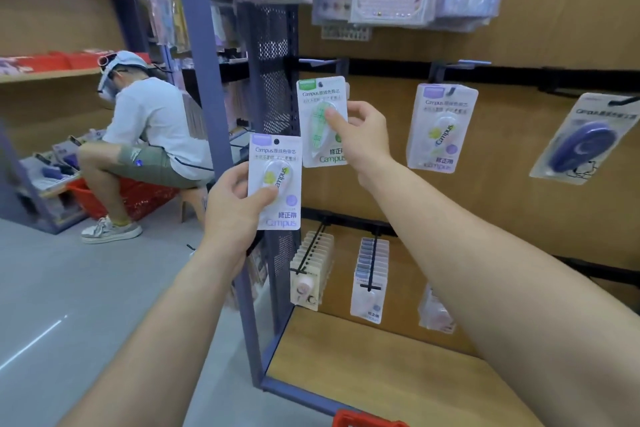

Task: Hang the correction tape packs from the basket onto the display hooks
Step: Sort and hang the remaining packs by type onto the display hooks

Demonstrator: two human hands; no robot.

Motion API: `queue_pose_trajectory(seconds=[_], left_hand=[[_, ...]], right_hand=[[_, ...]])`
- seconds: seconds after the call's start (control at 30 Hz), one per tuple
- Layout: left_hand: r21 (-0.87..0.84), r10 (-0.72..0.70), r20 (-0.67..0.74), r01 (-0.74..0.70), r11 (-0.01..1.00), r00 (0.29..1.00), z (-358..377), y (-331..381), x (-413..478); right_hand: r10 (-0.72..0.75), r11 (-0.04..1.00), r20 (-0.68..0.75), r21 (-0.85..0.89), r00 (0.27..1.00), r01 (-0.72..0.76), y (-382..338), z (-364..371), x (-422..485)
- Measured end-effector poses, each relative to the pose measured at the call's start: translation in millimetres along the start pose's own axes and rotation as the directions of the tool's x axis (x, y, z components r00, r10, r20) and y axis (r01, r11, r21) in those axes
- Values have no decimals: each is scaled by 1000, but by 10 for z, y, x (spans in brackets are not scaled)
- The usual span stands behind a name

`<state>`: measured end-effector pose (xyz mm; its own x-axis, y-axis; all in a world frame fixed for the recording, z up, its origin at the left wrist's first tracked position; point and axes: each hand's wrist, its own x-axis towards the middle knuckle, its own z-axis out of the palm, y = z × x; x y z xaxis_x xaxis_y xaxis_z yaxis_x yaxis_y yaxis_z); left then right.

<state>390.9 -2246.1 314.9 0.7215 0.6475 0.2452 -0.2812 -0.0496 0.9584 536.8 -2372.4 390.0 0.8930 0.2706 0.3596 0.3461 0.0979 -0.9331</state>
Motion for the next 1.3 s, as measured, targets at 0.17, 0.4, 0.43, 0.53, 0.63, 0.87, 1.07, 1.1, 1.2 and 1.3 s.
queue_pose_trajectory(seconds=[0.17, 0.4, 0.43, 0.53, 0.63, 0.87, 1.07, 1.1, 1.2, 1.3], left_hand=[[-22, -11, 8, 11, 1000, 1000, -24, -23, 36], [-68, -18, 40, 21, 997, 999, 94, 49, -43], [-74, -20, 55, 24, 997, 998, 142, 54, -57], [-87, -7, 121, 18, 996, 993, 336, 56, -105], [-44, 41, 193, -33, 998, 980, 593, 80, -169], [211, 167, 217, -213, 954, 962, 1024, 257, -191], [396, 218, 284, -321, 861, 934, 1215, 345, -282], [404, 219, 289, -326, 855, 932, 1234, 346, -290], [415, 221, 305, -338, 845, 926, 1274, 358, -318], [430, 217, 307, -339, 837, 927, 1289, 343, -305]], right_hand=[[12, 999, -43, -44, 999, -14, 52, 20, 112], [18, 940, -202, -330, 979, -85, 144, -62, -54], [7, 947, -175, -314, 985, -62, 149, -111, -192], [117, 992, 112, -55, 987, -111, 167, -282, -615], [94, 996, 194, -26, 977, -90, 169, -542, -792], [-25, 999, -74, -35, 997, 22, -58, -1236, -618], [-4, 999, -152, -34, 988, -1, -148, -1579, -401], [-5, 999, -158, -34, 987, -1, -143, -1574, -389], [-17, 1000, -185, 0, 983, 17, -105, -1576, -398], [-33, 999, -191, 10, 981, 36, -78, -1602, -407]])
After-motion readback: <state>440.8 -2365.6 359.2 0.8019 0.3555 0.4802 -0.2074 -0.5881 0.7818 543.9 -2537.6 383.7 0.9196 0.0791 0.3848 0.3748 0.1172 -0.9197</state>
